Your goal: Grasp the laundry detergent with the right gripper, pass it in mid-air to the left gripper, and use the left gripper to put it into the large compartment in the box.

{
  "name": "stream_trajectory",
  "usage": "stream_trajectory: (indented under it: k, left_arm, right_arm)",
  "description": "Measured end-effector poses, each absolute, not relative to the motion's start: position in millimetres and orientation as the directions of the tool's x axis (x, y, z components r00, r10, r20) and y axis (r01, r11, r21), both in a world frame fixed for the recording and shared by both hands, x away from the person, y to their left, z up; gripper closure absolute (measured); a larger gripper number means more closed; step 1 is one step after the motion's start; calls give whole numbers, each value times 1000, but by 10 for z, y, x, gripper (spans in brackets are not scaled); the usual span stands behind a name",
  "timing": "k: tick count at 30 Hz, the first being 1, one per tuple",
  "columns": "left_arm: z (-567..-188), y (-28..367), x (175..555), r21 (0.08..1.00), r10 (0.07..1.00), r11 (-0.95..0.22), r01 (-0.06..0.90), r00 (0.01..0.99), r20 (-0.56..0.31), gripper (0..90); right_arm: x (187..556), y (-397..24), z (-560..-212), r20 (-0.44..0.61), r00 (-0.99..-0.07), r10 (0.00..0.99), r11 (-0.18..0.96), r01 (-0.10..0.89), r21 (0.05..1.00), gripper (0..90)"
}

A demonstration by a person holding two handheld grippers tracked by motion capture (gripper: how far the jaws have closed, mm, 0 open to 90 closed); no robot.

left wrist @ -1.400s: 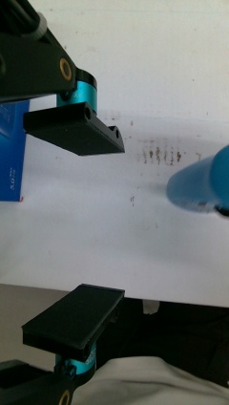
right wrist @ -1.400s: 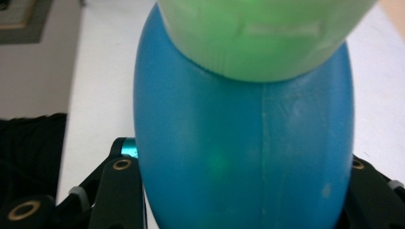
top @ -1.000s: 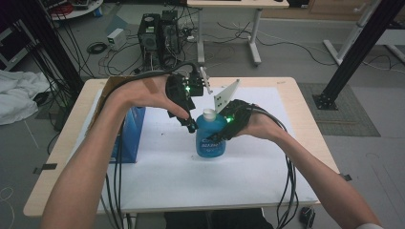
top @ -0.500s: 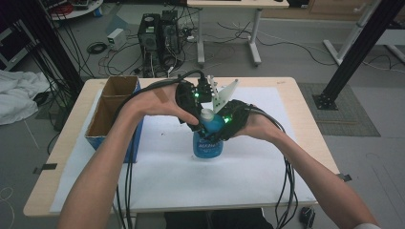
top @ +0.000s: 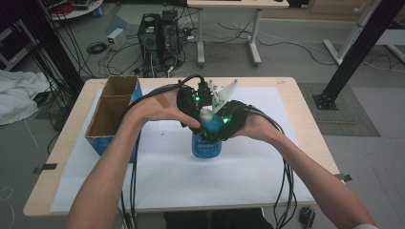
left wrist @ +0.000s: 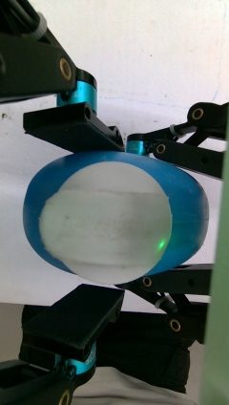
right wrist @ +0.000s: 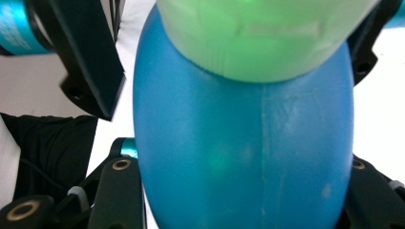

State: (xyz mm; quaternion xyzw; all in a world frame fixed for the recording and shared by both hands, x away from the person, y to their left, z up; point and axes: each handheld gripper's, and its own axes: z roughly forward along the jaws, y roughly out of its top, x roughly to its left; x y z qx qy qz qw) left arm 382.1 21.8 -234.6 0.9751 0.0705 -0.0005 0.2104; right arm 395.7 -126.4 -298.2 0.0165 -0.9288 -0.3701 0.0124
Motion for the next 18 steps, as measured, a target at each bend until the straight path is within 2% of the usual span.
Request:
stream_trajectory:
  k: [6,8,18]
  left_arm:
    - [-2363,212,3834,405,142,-903,142,989,-29,277]
    - [-2367,215,3834,405,145,-902,147,989,-37,309]
    - [-2394,201,3843,409,150,-899,153,988,-40,309]
  right_arm:
    - [3945,-1255,-3001,13,-999,-37,728,-18,685,462]
    - [3952,-1252,-3006,3,-999,-43,724,-29,690,461]
    - [3951,-1246,-3030,8,-999,-45,723,-27,690,461]
